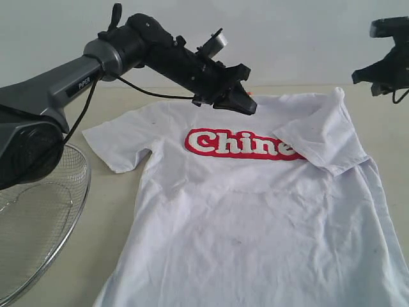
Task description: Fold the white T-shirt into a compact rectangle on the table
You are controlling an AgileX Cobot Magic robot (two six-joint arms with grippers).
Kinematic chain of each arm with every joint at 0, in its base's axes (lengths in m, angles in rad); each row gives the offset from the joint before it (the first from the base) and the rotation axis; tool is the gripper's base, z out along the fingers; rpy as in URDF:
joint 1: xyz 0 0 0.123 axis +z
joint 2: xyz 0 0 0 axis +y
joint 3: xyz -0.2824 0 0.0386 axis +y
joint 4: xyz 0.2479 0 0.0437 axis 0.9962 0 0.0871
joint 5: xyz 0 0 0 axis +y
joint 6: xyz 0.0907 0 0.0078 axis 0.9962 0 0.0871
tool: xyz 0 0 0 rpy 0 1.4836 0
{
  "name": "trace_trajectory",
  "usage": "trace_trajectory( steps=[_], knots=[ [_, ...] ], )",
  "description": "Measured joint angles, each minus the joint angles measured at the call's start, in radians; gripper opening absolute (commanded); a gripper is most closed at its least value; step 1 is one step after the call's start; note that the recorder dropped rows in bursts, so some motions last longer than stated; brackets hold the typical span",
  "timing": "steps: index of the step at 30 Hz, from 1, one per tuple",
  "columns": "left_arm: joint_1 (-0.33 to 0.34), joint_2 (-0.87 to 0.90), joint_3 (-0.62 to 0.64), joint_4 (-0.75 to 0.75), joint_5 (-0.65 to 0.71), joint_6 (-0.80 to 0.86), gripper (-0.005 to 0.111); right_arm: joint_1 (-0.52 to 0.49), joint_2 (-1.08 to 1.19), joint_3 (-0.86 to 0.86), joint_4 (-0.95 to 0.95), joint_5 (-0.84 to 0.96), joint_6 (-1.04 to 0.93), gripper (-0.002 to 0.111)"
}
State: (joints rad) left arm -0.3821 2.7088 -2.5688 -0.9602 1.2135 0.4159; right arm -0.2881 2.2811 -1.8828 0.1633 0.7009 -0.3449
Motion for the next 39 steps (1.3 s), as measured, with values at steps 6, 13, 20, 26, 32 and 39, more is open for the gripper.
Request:
trace_trajectory(
  steps=[6,13,20,26,32,39],
  knots=[
    [0.009,-0.01,0.0,0.002,0.002,-0.002,0.005,0.045,-0.018,0.0,0.236,0.111,-0.089,0.0],
    [0.009,-0.014,0.0,0.002,0.002,-0.002,0.005,0.094,0.018,0.0,0.258,0.081,-0.073,0.0],
    [0.009,-0.014,0.0,0.004,0.002,-0.006,0.005,0.092,0.104,0.0,0.215,0.035,-0.062,0.0],
    [0.009,-0.014,0.0,0.004,0.002,-0.008,0.005,0.089,0.031,0.0,0.213,0.022,-0.062,0.0],
    [0.009,-0.014,0.0,0.004,0.002,-0.01,0.005,0.046,0.046,-0.002,0.213,0.021,-0.062,0.0],
    [0.009,-0.014,0.0,0.004,0.002,-0.01,0.005,0.042,0.125,0.0,0.215,0.011,-0.062,0.0]
  ],
)
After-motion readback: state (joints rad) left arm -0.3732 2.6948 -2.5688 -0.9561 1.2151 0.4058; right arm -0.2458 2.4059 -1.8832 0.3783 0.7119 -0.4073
